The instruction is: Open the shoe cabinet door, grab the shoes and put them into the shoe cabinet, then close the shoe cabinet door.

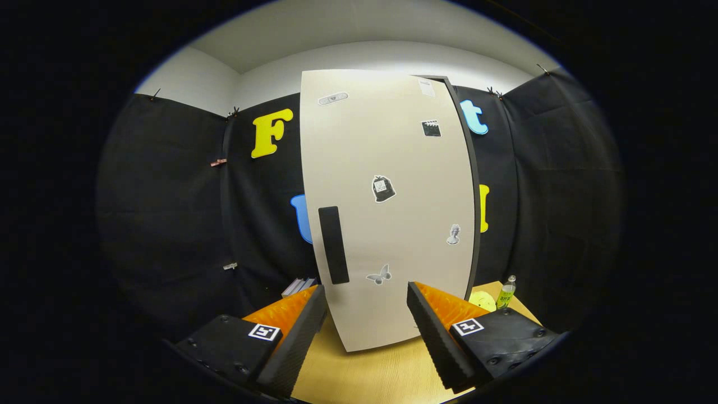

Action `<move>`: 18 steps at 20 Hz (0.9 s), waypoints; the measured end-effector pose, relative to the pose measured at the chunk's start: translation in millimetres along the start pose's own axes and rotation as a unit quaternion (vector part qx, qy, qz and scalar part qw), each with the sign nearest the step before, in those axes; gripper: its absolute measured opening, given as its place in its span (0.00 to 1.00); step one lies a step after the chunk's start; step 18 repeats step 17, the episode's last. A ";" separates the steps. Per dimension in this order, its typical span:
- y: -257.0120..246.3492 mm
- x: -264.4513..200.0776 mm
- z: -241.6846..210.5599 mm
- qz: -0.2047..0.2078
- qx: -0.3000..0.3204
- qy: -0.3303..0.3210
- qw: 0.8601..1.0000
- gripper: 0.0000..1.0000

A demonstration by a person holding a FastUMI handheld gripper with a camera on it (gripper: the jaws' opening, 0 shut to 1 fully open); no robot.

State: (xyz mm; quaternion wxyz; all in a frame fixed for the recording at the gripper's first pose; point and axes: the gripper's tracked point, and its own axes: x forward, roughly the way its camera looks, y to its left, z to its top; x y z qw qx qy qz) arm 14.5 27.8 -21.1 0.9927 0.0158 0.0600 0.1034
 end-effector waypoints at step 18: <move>6.8 -13.8 16.9 -0.018 -0.017 -0.043 0.999 0.98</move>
